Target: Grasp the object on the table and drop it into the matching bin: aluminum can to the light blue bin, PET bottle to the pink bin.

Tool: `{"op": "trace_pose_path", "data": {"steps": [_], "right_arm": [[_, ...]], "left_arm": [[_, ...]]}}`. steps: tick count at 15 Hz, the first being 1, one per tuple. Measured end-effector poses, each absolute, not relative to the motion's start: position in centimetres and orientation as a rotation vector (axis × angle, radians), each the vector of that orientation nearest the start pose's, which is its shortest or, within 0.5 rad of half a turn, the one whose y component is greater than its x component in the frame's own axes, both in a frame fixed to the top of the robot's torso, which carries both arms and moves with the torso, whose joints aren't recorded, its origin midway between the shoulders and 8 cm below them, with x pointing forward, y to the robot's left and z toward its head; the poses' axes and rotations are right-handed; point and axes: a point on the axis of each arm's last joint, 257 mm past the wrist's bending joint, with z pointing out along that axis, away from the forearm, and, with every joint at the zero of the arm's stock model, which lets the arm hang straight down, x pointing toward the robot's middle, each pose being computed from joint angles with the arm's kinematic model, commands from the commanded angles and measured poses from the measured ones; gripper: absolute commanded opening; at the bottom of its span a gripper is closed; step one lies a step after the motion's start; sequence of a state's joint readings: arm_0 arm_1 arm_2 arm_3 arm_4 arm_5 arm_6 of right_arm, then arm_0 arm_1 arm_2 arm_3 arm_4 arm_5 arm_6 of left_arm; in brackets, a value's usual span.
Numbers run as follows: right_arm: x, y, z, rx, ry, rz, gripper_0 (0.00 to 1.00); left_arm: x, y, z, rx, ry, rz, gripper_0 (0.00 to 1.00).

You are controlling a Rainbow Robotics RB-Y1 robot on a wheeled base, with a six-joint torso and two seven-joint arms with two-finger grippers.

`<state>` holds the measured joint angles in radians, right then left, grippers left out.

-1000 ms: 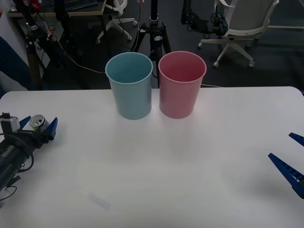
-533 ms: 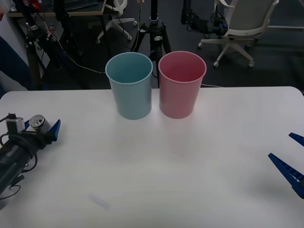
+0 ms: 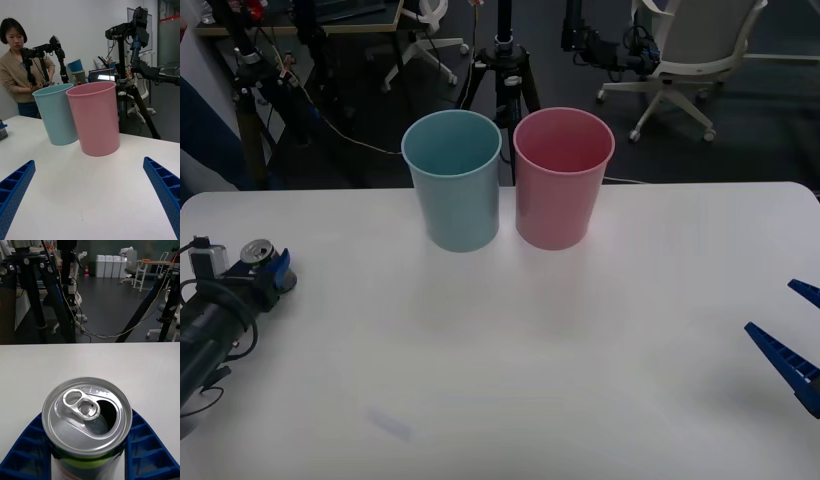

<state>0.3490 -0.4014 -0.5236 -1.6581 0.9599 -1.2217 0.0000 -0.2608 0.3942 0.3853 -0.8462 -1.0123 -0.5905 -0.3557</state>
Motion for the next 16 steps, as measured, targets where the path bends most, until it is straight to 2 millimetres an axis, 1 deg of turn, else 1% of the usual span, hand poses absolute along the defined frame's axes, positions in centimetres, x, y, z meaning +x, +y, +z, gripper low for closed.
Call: {"op": "trace_pose_path", "data": {"steps": [3,5,7,8,11,15,16], "right_arm": [[34.2,-33.0,-16.9,-0.465,1.441,0.567,1.00],[34.2,-33.0,-16.9,-0.465,1.441,0.567,1.00],[34.2,-33.0,-16.9,-0.465,1.441,0.567,1.00],[34.2,-33.0,-16.9,-0.465,1.441,0.567,1.00],[34.2,-33.0,-16.9,-0.465,1.441,0.567,1.00],[34.2,-33.0,-16.9,-0.465,1.441,0.567,1.00],[34.2,-33.0,-16.9,-0.465,1.441,0.567,1.00]], "left_arm": [[55.5,42.7,-29.1,0.027,1.681,-0.107,0.00],[55.4,42.4,-29.0,0.037,1.673,-0.121,0.00],[55.3,41.8,-28.3,0.059,1.653,-0.144,0.00],[55.0,41.8,-27.7,0.075,1.638,-0.145,0.00],[53.2,41.4,-25.9,0.121,1.600,-0.138,0.00],[50.9,39.5,-22.4,0.172,1.538,-0.166,0.00],[50.4,39.0,-21.8,0.176,1.532,-0.170,0.00]]}}
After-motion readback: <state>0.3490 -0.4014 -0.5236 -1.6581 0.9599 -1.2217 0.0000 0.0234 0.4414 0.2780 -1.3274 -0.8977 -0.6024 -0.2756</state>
